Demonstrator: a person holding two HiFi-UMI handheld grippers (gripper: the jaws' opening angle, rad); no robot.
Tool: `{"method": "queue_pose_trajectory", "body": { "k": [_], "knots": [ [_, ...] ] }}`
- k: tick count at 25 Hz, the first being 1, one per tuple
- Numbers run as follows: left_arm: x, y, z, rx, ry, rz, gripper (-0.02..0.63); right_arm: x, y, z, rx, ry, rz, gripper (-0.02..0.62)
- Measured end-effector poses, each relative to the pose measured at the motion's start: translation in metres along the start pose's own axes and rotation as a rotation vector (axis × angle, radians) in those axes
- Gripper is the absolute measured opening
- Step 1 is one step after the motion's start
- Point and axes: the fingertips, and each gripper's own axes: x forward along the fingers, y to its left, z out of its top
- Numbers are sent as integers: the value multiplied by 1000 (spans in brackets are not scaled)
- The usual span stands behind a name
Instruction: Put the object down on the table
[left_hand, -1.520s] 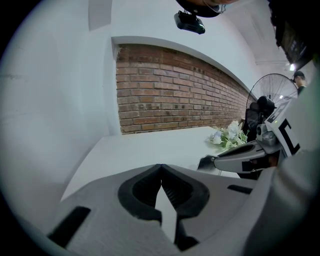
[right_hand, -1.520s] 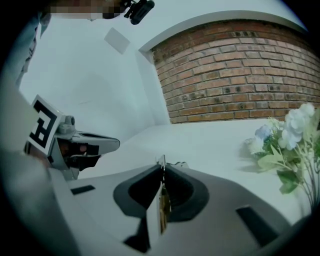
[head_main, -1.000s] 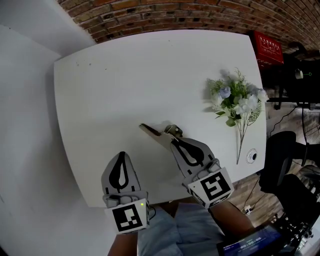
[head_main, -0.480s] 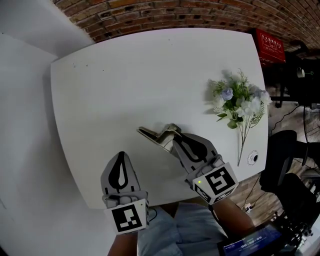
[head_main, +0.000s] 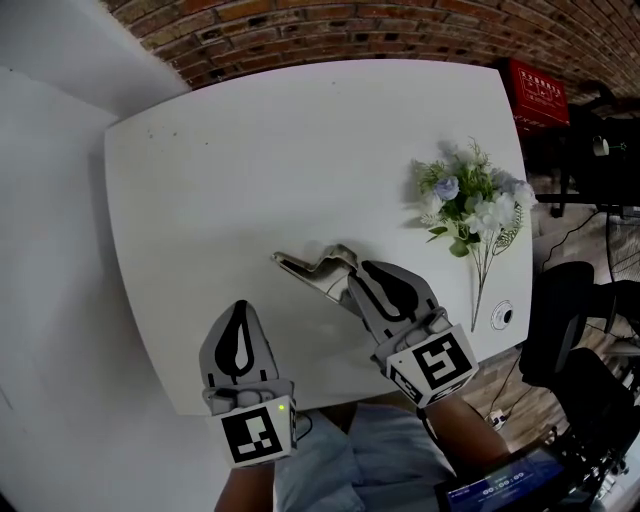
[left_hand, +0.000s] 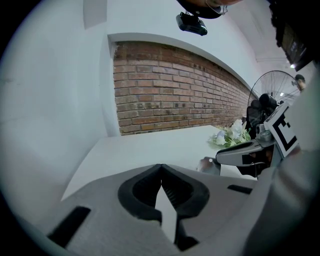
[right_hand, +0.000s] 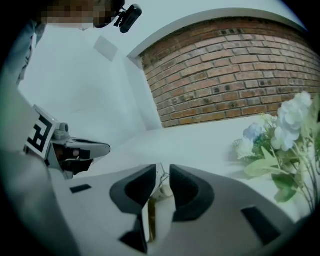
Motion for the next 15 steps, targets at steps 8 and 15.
{"method": "queue_pose_trajectory", "body": {
  "k": [8, 15],
  "knots": [
    [-32, -12, 43, 23, -129, 34, 9, -39, 13, 41, -80, -102, 3, 49],
    [-91, -28, 103, 44, -282, 85, 9, -95, 38, 88, -191, -219, 7, 6]
  ]
}}
